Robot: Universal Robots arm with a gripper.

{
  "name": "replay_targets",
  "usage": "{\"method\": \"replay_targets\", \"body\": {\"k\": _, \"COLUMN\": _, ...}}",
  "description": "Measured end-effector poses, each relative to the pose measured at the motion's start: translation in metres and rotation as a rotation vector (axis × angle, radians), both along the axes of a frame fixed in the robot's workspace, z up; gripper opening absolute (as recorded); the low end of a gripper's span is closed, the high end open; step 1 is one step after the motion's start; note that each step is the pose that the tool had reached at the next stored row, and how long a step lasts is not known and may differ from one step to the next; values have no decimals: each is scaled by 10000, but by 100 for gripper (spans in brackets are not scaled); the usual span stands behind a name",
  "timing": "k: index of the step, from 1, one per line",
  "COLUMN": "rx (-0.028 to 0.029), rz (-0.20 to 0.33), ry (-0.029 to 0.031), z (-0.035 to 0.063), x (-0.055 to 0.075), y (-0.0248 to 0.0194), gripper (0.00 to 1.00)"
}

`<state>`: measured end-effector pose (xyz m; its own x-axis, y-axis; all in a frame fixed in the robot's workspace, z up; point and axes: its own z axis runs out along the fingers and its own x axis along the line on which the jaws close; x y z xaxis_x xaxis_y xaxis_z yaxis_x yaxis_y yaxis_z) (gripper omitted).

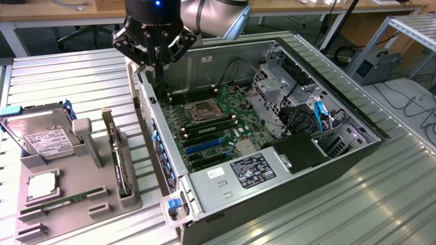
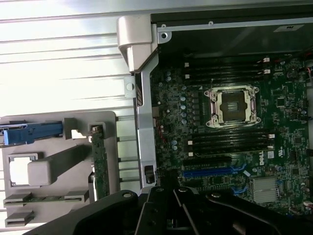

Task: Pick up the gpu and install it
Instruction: 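Reach for the gpu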

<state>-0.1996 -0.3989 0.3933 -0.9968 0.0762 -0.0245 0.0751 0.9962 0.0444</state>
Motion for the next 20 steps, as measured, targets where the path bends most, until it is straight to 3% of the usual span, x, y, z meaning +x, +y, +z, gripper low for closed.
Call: {"method": "replay_targets", "body": {"k": 20, "rx": 0, "rz": 0, "ry": 0, "z": 0, "x": -44, "y": 0, "gripper": 11}}
